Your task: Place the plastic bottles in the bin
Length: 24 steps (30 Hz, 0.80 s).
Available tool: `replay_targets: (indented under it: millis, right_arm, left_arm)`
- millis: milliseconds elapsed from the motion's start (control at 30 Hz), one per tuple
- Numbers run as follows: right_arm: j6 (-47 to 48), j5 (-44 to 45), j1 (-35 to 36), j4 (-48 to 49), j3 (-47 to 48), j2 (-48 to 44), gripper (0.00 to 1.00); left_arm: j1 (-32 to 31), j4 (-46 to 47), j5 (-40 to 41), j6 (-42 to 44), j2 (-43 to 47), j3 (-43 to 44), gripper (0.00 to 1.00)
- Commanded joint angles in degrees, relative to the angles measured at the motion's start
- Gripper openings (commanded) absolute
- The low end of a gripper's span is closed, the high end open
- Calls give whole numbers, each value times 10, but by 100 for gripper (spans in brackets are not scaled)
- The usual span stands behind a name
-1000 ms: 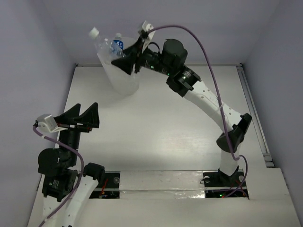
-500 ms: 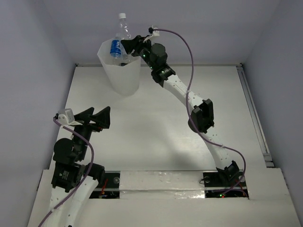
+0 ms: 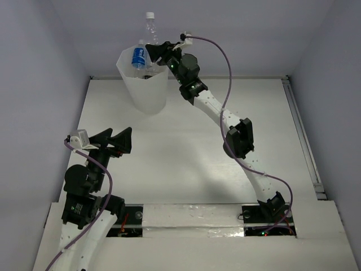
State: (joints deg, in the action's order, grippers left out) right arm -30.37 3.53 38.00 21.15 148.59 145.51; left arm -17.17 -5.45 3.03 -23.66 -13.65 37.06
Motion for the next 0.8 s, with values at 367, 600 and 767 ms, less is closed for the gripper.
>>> replay_targets:
  millis: [367,600,767]
  right_arm:
    - [26,6,4,44,-79,-70,87]
    - [48,12,4,32,-90,-119,100]
    - [58,20,4,65,-188,-194,100]
  left_arm:
    - [-1,22,6,3,-9,0,88]
    - [9,19,9,4,-15,1,89]
    - [9,13,15,5,-18,2,90]
